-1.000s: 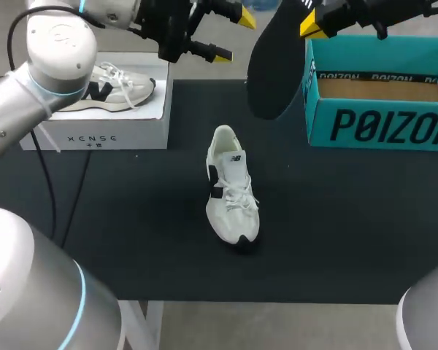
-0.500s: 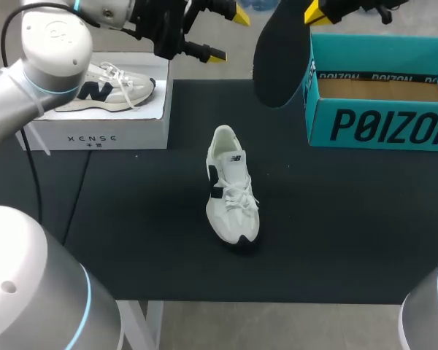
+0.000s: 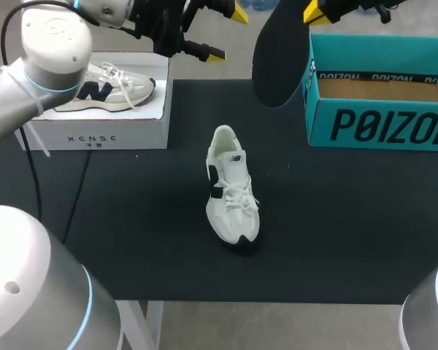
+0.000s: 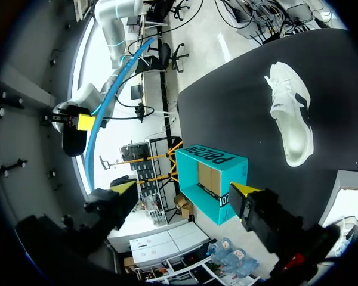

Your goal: Take the shoe out of the shoebox, open the shoe tongue, remove and reinsert the insole, then place the shoe into the shoebox

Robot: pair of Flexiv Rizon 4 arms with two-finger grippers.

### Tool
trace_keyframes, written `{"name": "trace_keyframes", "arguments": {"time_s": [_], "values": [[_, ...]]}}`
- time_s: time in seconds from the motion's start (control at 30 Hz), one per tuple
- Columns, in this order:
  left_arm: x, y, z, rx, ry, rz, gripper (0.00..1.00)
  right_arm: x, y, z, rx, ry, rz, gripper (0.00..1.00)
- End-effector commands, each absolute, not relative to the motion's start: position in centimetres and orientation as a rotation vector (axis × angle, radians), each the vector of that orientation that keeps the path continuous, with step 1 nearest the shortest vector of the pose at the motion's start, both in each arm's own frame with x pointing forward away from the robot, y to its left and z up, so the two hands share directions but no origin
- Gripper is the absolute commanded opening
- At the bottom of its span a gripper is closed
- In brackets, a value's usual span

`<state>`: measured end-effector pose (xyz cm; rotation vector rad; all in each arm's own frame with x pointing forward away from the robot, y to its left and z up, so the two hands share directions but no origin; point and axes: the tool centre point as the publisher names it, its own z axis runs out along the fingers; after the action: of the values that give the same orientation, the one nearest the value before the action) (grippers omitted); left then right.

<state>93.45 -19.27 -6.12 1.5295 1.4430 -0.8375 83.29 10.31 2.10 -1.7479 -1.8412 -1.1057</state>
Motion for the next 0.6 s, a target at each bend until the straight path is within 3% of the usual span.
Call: {"name": "trace_keyframes", "arguments": {"time_s": [0.03,0.6], "values": [[93.5,-19.3,-6.2,1.530,1.441,-0.838,1.00,83.5,10.4,2.1,-1.747,-1.842,-1.103,0.00],[90.6,-18.8,-2.1,1.422,1.141,-1.173,1.00,85.8,10.6,2.1,-1.588,-1.717,-1.068,0.00]]}}
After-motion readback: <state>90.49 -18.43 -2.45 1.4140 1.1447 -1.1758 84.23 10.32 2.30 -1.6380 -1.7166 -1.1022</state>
